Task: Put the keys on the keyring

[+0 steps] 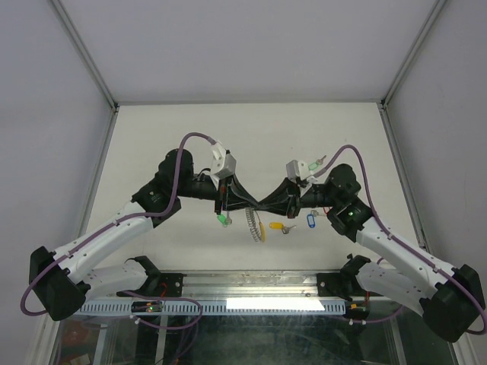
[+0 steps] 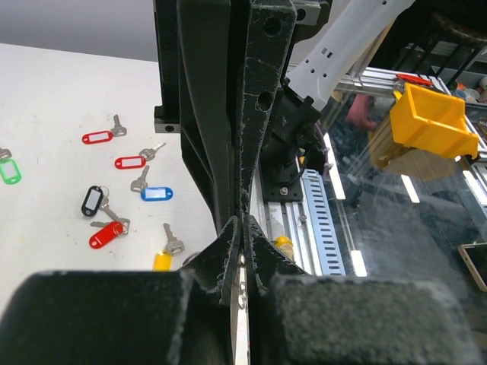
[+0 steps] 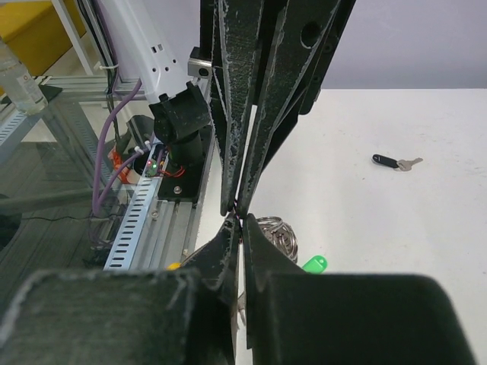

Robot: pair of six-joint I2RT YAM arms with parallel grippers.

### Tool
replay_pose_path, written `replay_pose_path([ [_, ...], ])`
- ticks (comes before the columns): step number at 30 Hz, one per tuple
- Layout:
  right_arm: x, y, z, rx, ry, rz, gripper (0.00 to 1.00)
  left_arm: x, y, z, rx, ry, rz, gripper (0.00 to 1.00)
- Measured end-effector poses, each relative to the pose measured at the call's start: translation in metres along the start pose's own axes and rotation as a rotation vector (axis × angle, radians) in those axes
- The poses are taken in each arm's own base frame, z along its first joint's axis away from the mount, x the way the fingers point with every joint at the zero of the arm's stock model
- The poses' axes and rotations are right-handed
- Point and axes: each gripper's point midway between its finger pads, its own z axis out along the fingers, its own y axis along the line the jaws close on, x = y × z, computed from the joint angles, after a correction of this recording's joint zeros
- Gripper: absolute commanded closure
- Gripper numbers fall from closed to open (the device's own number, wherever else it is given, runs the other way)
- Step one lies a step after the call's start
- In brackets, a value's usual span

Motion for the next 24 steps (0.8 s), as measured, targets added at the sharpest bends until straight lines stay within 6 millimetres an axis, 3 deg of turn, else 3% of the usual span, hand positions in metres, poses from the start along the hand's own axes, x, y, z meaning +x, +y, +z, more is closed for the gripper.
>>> replay_pose_path([
  [2,0.000,0.000,0.000,0.001,0.005,0.007,1.00,0.000,0.000,0.000,0.000,-0.001,0.000,0.90],
  [7,-0.004,-0.002,-0.003,0.034,0.027,0.017,1.00,-0.005,-0.005,-0.001,0.004,-0.013,-0.002,0.48],
  [11,-0.014,-0.005,-0.007,0.080,0.058,0.003,1.00,-0.019,-0.003,-0.007,-0.057,-0.053,0.042,0.33],
  [17,-0.039,-0.011,-0.014,0.157,0.113,-0.011,1.00,-0.030,0.004,-0.014,-0.140,-0.083,0.086,0.31],
  [21,-0.049,-0.010,-0.018,0.191,0.156,-0.013,1.00,-0.022,0.013,-0.012,-0.168,-0.060,0.072,0.34],
  [24,-0.051,-0.006,-0.018,0.196,0.189,-0.008,1.00,-0.014,0.020,-0.009,-0.180,-0.035,0.061,0.41],
])
